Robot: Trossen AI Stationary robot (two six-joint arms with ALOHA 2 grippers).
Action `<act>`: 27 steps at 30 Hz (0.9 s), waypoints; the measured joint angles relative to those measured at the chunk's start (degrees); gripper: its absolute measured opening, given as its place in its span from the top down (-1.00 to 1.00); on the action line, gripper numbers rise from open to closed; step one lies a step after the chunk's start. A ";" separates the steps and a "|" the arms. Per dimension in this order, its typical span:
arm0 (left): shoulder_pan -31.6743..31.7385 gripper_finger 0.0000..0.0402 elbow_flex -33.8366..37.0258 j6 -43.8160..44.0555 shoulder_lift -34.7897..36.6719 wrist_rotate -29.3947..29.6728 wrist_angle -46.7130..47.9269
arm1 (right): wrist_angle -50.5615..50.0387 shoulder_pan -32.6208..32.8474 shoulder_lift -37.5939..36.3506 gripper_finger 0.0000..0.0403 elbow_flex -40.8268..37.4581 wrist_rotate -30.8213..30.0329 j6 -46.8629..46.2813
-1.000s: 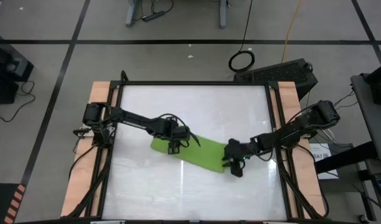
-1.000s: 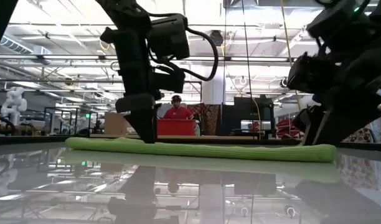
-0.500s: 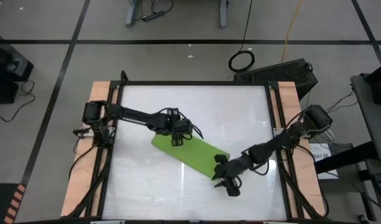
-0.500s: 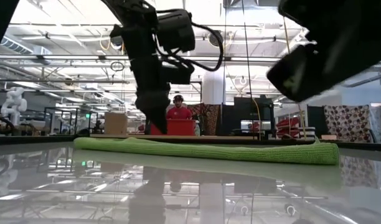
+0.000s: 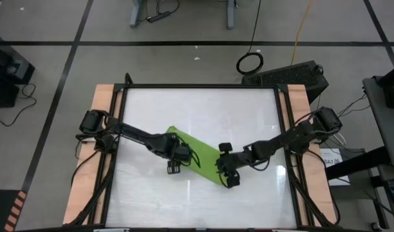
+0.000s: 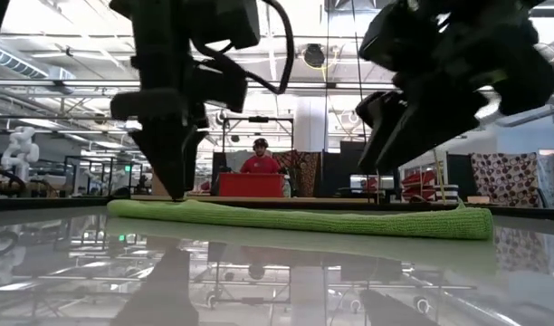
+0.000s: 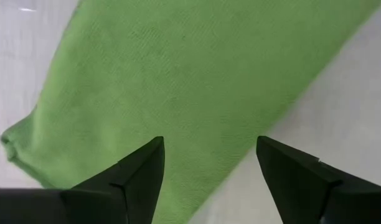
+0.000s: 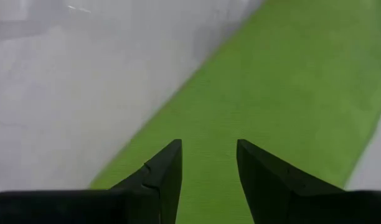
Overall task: Roll towel into tight, uniform cylinder
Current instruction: Fold the green microfiber towel
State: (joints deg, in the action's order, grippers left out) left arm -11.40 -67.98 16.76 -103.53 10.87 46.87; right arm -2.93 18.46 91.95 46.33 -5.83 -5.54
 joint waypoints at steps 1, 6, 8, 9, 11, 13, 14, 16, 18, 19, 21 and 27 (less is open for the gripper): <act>-0.32 -0.30 0.41 0.54 0.00 1.15 -0.02 | -0.10 -0.58 0.36 0.29 0.00 0.24 0.32; 0.82 -0.29 2.58 1.74 -0.01 3.72 -0.02 | -0.67 -2.55 4.24 0.29 -0.07 2.47 0.43; 1.97 -0.26 3.30 1.00 -0.02 4.19 -0.50 | -0.70 -2.69 6.06 0.29 -0.10 3.07 0.00; 2.65 -0.24 3.78 0.39 -0.01 4.18 -1.05 | -0.59 -2.64 6.87 0.29 -0.11 3.15 -0.74; 4.06 -0.21 4.92 -1.15 -0.02 3.76 -2.31 | -0.09 -2.26 7.71 0.29 -0.02 3.10 -2.53; 5.55 -0.17 5.86 -2.93 -0.02 3.12 -4.05 | 0.55 -1.54 8.29 0.29 0.02 2.77 -4.52; 6.25 -0.16 6.13 -3.76 -0.02 3.06 -4.79 | 0.75 -1.04 8.41 0.29 0.02 2.69 -5.44; 7.55 -0.13 6.22 -5.52 -0.01 3.06 -5.68 | 1.70 0.24 8.48 0.29 0.02 2.67 -7.19; 8.84 -0.10 6.25 -7.67 -0.02 3.15 -7.28 | 2.99 1.55 8.57 0.29 0.00 3.15 -8.73; 9.42 -0.10 6.27 -8.84 -0.02 3.35 -8.23 | 3.64 2.14 8.60 0.29 -0.02 3.88 -9.25; 10.51 -0.09 6.27 -11.53 -0.02 3.80 -10.09 | 4.58 3.26 8.62 0.29 -0.07 4.24 -10.48; 13.29 -0.09 6.31 -20.88 -0.02 4.84 -17.44 | 7.40 5.00 8.69 0.29 -0.13 4.27 -13.47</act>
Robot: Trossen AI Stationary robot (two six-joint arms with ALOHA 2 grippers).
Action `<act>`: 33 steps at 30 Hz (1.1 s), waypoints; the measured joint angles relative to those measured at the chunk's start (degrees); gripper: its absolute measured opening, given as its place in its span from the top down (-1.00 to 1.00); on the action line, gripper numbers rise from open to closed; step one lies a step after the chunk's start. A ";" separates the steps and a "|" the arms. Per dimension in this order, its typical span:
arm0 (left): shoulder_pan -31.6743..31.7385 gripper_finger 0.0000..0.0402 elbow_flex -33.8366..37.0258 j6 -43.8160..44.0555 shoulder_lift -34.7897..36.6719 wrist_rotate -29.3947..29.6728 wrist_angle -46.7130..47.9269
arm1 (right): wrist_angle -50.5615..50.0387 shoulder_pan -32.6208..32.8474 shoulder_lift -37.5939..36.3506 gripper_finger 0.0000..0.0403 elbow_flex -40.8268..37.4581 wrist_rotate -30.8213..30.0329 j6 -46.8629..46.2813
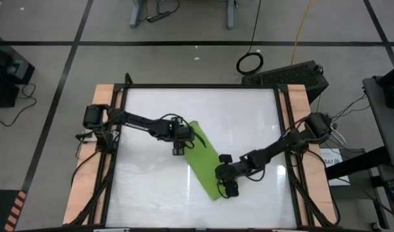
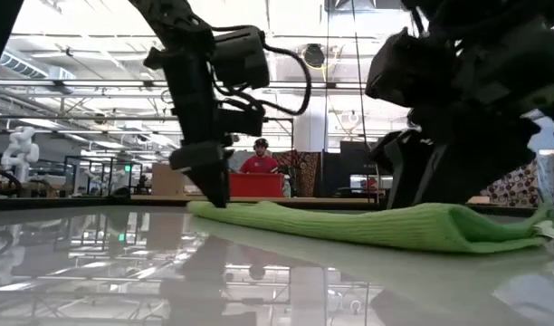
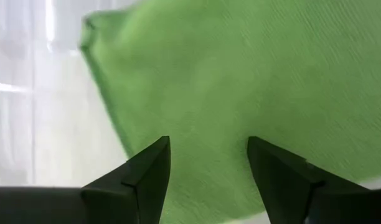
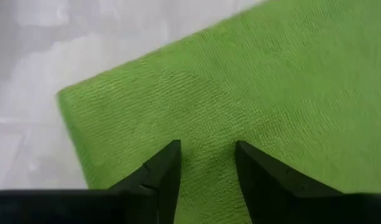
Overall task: Roll towel into tight, uniform cylinder
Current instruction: Fold the green microfiber towel
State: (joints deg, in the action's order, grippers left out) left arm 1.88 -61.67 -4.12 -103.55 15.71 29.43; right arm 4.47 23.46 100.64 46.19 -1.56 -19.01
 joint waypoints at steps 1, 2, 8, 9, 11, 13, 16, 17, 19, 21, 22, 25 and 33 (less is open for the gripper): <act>0.39 -0.09 0.00 -1.61 0.00 0.27 -1.25 | 1.26 0.09 0.00 0.29 0.00 0.02 -0.19; 0.85 -0.09 0.00 -3.19 0.00 0.64 -2.34 | 2.59 0.21 0.00 0.29 0.00 -0.01 -0.44; 3.28 -0.09 -0.43 -6.99 0.00 5.75 -5.88 | 7.51 0.31 0.00 0.29 0.00 -0.32 1.26; 3.53 -0.09 -0.81 -6.60 0.01 5.94 -5.55 | 7.71 0.30 -0.11 0.29 0.00 -1.19 2.17; 3.54 -0.09 -1.72 -5.12 0.24 5.89 -3.92 | 7.23 0.31 -0.44 0.29 0.00 -4.15 4.50; 2.86 -0.09 -2.79 -3.45 0.28 5.00 -1.41 | 6.81 -0.01 -0.46 0.29 0.02 -6.62 7.20; 1.20 -0.09 -3.52 1.15 0.28 0.90 2.49 | 6.35 -1.64 -0.47 0.29 0.00 -7.37 11.06; 0.49 -0.09 -3.54 2.91 0.28 -0.68 3.40 | 6.34 -2.34 -0.47 0.29 0.01 -7.33 12.07; -1.20 -0.09 -3.54 6.28 0.28 -3.02 4.78 | 6.01 -3.96 -0.48 0.29 0.02 -7.26 14.07; -3.28 -0.09 -3.54 9.14 0.31 -3.59 5.46 | 5.90 -5.64 -0.48 0.29 0.02 -6.24 16.05; -4.31 -0.09 -3.54 10.14 0.31 -3.58 5.53 | 5.88 -6.55 -0.48 0.29 0.00 -4.57 16.97; -6.95 -0.09 -3.56 12.47 0.33 -3.55 4.93 | 5.19 -8.83 -0.48 0.29 0.00 -0.08 18.86; -7.55 -0.09 -3.65 12.61 -2.43 0.96 1.01 | 0.82 -10.36 0.11 0.29 0.02 2.12 21.64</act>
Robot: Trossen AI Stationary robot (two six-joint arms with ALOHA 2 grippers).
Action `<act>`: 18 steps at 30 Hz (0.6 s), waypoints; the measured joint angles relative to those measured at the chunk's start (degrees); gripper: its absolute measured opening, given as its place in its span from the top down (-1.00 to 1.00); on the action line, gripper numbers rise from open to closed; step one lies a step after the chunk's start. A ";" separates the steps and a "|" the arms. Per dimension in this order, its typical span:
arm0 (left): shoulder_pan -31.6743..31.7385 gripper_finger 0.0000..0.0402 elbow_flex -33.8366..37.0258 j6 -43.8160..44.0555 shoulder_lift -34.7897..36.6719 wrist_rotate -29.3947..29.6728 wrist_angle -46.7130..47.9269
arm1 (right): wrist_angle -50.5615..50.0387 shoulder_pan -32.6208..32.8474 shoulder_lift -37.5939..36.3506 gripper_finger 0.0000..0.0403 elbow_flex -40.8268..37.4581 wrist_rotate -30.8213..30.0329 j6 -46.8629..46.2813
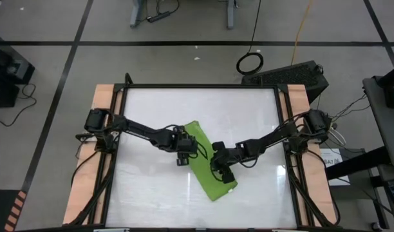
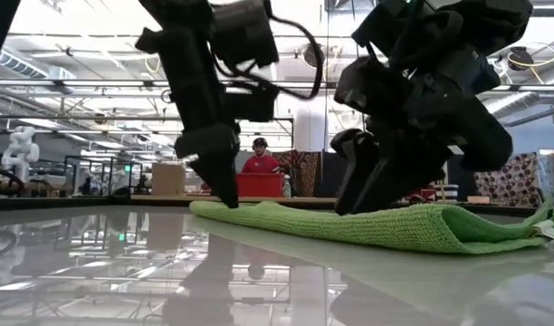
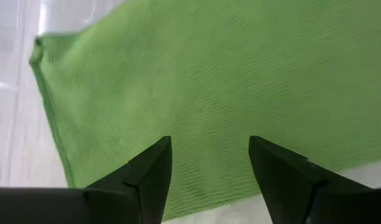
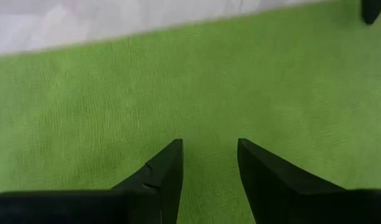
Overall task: Roll towel into tight, uniform cylinder
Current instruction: Fold the green microfiber towel
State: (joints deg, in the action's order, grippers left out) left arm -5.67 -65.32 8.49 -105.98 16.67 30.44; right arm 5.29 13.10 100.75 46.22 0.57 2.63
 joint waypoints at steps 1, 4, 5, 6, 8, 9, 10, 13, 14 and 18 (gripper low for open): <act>0.46 -0.09 0.00 -0.32 -0.61 0.00 -0.48 | 0.27 0.02 0.40 0.29 0.02 0.01 -0.13; 1.78 -0.09 -0.05 -1.19 -2.47 -0.03 -1.83 | -0.33 0.34 0.81 0.29 -0.01 -0.05 -1.39; 2.16 -0.09 -0.12 -1.51 -2.80 -0.01 -2.08 | 0.29 0.45 1.21 0.29 0.03 -0.08 -2.01; 2.48 -0.09 -0.17 -2.07 -3.15 0.03 -2.37 | 0.51 0.56 1.45 0.29 0.09 -0.12 -2.73; 3.05 -0.09 -0.24 -3.93 -3.25 0.19 -2.71 | 0.71 0.83 1.79 0.29 0.07 -0.27 -4.29; 3.44 -0.09 -0.24 -5.12 -3.27 0.98 -2.81 | 1.56 0.85 2.30 0.29 0.07 -0.27 -5.26; 3.70 -0.09 -0.20 -6.48 -3.33 1.94 -3.19 | 2.54 0.94 2.76 0.29 0.10 -0.47 -6.28; 4.53 -0.09 -0.12 -11.40 -3.47 4.45 -4.66 | 5.80 1.01 4.17 0.29 0.13 -1.11 -9.03; 4.93 -0.09 -0.09 -13.17 -3.49 4.62 -5.25 | 7.21 1.01 4.68 0.29 0.13 -1.26 -9.79; 7.19 -0.09 0.01 -18.20 -3.58 4.70 -7.85 | 12.28 1.01 6.40 0.29 0.09 -3.71 -12.43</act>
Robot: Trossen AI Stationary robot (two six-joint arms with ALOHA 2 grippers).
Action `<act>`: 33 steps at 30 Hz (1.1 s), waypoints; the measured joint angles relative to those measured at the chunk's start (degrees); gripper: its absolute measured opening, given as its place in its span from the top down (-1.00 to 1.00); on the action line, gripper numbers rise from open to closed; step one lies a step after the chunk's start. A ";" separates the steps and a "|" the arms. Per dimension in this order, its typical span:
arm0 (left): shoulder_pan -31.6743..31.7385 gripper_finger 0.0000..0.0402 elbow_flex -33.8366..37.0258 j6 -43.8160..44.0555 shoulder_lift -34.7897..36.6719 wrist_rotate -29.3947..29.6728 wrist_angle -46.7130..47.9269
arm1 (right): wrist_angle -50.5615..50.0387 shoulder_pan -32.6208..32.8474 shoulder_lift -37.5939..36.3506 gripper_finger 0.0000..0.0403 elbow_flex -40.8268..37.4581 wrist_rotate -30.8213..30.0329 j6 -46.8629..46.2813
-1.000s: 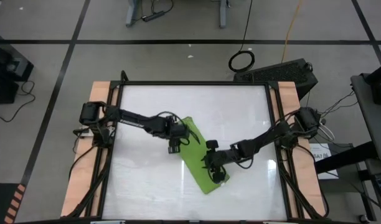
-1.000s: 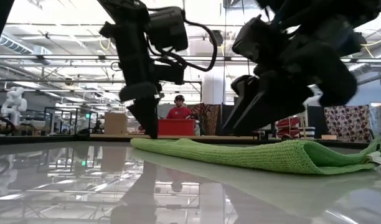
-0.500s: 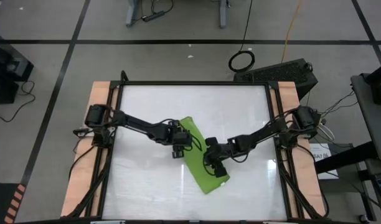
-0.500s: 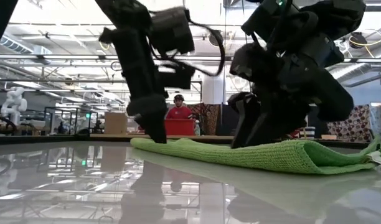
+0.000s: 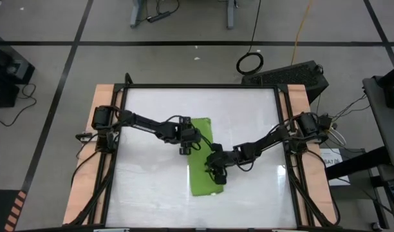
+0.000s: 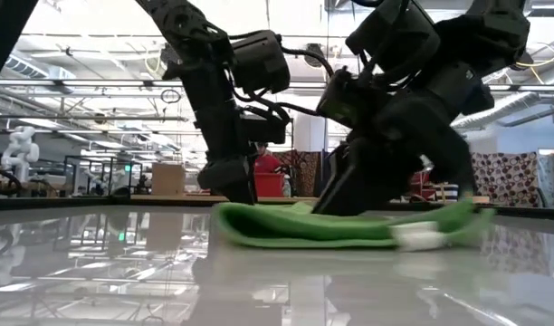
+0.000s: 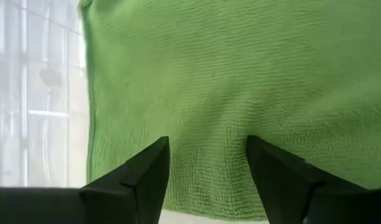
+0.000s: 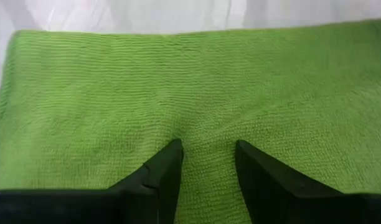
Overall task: Roll towel into tight, uniform cylinder
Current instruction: Fold the green microfiber towel, then roll the green microfiber towel
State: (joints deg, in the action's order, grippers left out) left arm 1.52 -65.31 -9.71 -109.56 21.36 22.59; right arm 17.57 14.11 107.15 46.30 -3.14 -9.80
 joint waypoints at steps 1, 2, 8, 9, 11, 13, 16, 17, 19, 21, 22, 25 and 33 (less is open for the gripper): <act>0.71 -0.09 0.01 -1.04 0.00 0.04 -0.59 | 1.20 -0.02 0.41 0.29 0.00 -0.13 -0.40; 1.41 -0.09 0.01 -2.00 0.00 0.08 -1.10 | 2.40 -0.02 0.79 0.29 -0.02 -0.14 -1.07; 4.27 -0.09 0.01 -8.87 0.00 0.18 -1.27 | 3.94 -0.53 2.90 0.29 2.21 -1.00 -4.85; 4.47 -0.09 0.01 -8.92 0.00 0.26 -1.21 | 3.11 -0.65 2.91 0.29 2.53 -1.61 -4.97; 4.52 -0.09 0.07 -8.71 0.57 0.66 -0.47 | 1.72 -0.80 2.22 0.29 2.86 -2.99 -4.29; 4.35 -0.09 0.14 -7.76 1.80 0.97 0.03 | 1.16 -0.76 0.77 0.29 2.86 -3.99 -2.42; 3.20 -0.09 0.12 -6.40 4.01 1.23 -0.21 | -0.21 -0.72 -2.49 0.29 2.91 -5.59 1.00; 2.54 -0.09 0.12 -6.04 4.90 1.23 -0.22 | -1.08 -0.72 -3.61 0.29 2.91 -5.87 2.10; 1.10 -0.09 0.10 -5.50 6.78 1.25 -0.20 | -1.96 -0.74 -5.98 0.29 2.91 -5.99 4.23; -0.60 -0.09 0.10 -4.19 8.67 1.38 0.51 | -3.56 -0.63 -8.62 0.29 2.91 -5.97 6.67; -1.63 -0.09 0.10 -3.53 9.62 1.38 1.02 | -4.44 -0.29 -9.78 0.29 2.91 -5.95 7.80; -5.58 -0.09 0.06 -1.83 11.54 1.30 2.44 | -8.74 1.59 -12.27 0.29 2.93 -5.83 10.42; -17.37 -0.09 0.06 2.33 12.24 2.00 5.21 | -16.62 7.55 -12.65 0.29 2.93 -6.32 11.23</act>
State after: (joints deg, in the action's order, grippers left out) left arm -15.85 -65.25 -7.38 -97.32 23.36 27.80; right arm 0.95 21.66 94.50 49.23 -9.46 1.43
